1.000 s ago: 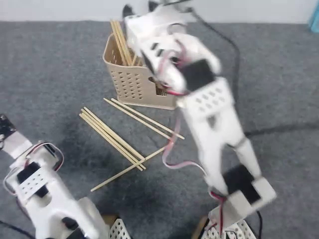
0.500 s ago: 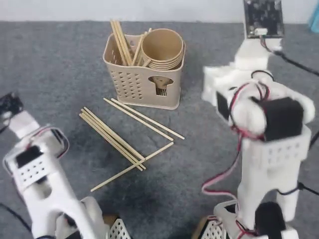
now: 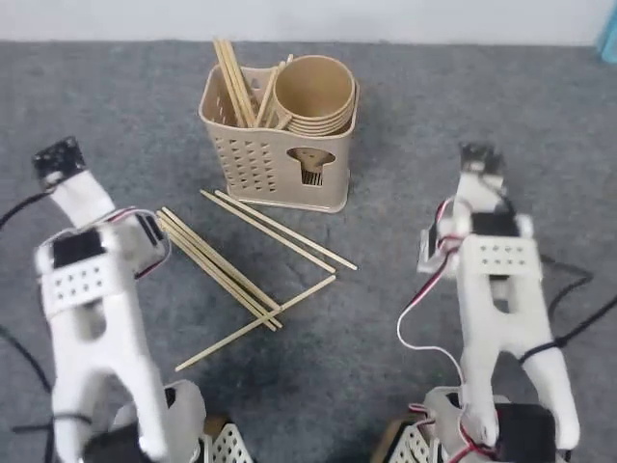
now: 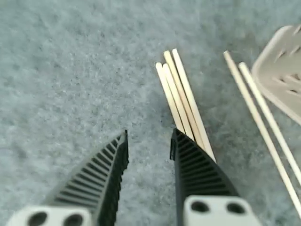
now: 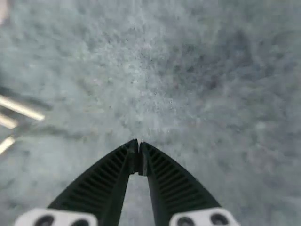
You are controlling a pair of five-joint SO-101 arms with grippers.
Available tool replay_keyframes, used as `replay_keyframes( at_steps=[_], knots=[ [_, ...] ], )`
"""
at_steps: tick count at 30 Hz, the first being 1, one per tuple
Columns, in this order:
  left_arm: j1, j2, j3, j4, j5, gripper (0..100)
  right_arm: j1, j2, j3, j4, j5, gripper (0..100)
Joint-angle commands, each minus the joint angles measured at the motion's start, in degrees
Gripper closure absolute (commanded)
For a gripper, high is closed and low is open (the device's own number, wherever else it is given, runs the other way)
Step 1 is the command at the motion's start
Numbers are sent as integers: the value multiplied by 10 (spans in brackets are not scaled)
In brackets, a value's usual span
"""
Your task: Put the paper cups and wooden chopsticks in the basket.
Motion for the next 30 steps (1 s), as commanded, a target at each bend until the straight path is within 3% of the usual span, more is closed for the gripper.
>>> replay_keyframes(
  at_steps=[1,6,16,24,30],
  knots=[
    [4,117,-79,4,32,863,-6,-28,79,-126,8,990],
    [5,252,-156,2,70,863,-22,-33,167,-244,11,990],
    [4,462,-270,16,105,863,-22,-33,173,-255,11,990],
    [5,502,-329,55,105,955,-22,-29,173,-257,12,990],
    [9,500,-378,117,73,936,-22,-28,173,-257,14,990]
  ],
)
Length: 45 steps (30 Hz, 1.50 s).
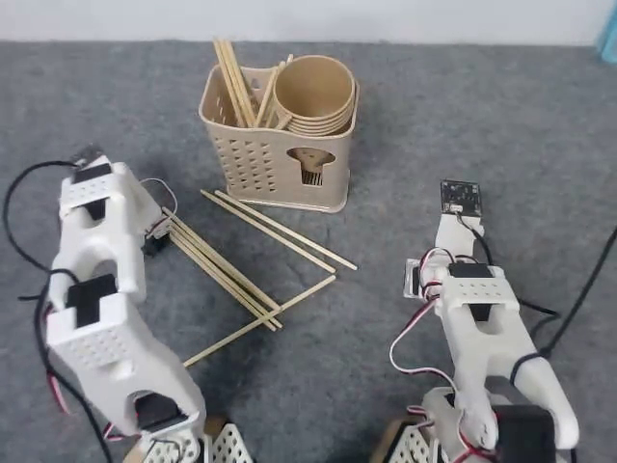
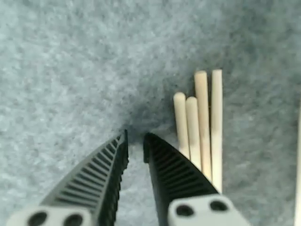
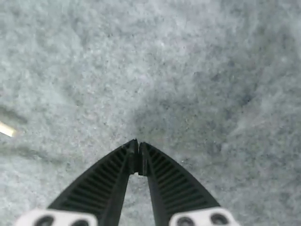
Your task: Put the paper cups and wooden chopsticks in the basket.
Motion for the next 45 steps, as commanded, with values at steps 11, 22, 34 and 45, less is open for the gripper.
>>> replay_keyframes(
  at_steps=[11,22,34,45],
  knots=[
    [4,5,-111,31,-23,884,-3,-25,-2,-15,43,990],
    [19,82,-149,12,18,887,-3,-25,-3,-12,44,990],
    [27,11,-155,77,14,888,-3,-25,-1,-11,73,990],
    [56,56,-117,24,17,885,-3,-25,-1,-11,76,990]
  ],
)
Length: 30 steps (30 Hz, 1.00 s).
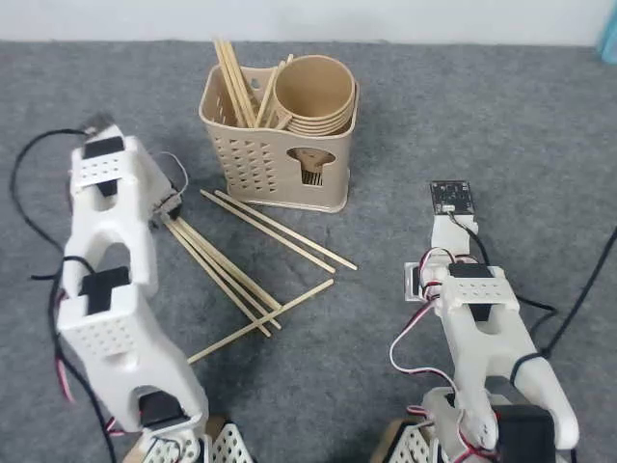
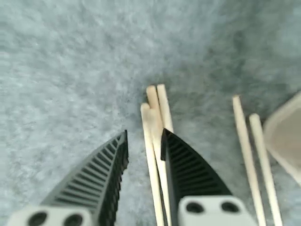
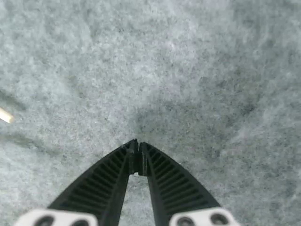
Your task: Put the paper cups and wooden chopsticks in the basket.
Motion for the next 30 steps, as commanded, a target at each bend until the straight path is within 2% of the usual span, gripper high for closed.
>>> replay_keyframes(
  at_steps=[1,9,12,15,30],
  knots=[
    [11,41,-7,-13,8,885,-3,-25,-1,-11,12,990],
    [-12,110,-87,53,8,889,-3,-25,-1,-11,12,990],
    [-14,106,-95,59,8,934,-3,-25,-1,-11,12,990],
    [-14,86,-108,85,6,991,-3,-25,-1,-12,12,990],
    [-10,-67,-114,113,4,988,-3,-25,-1,-14,12,990]
  ],
)
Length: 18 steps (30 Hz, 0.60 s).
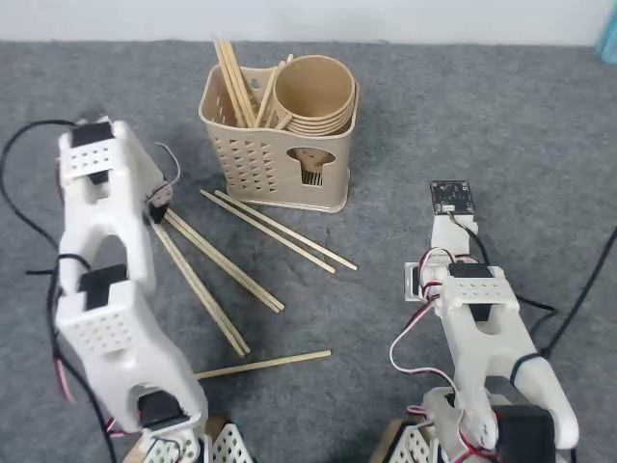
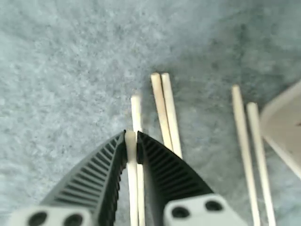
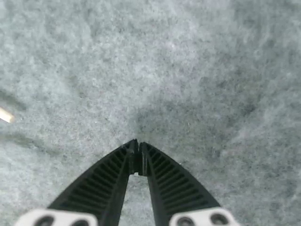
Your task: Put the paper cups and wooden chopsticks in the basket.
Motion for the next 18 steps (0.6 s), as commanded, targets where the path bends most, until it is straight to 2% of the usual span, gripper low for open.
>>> replay_keyframes(
  at_steps=[1,7,12,18],
  knots=[
    [-1,-94,-17,5,2,988,-3,-25,-1,-14,11,990],
    [-3,-150,-19,3,1,988,-3,-25,-1,-13,11,990],
    [-1,-220,-73,3,-2,988,-3,-25,-1,-14,11,990],
    [-4,-311,-110,-18,-60,988,-2,-25,-1,-14,11,990]
  ],
)
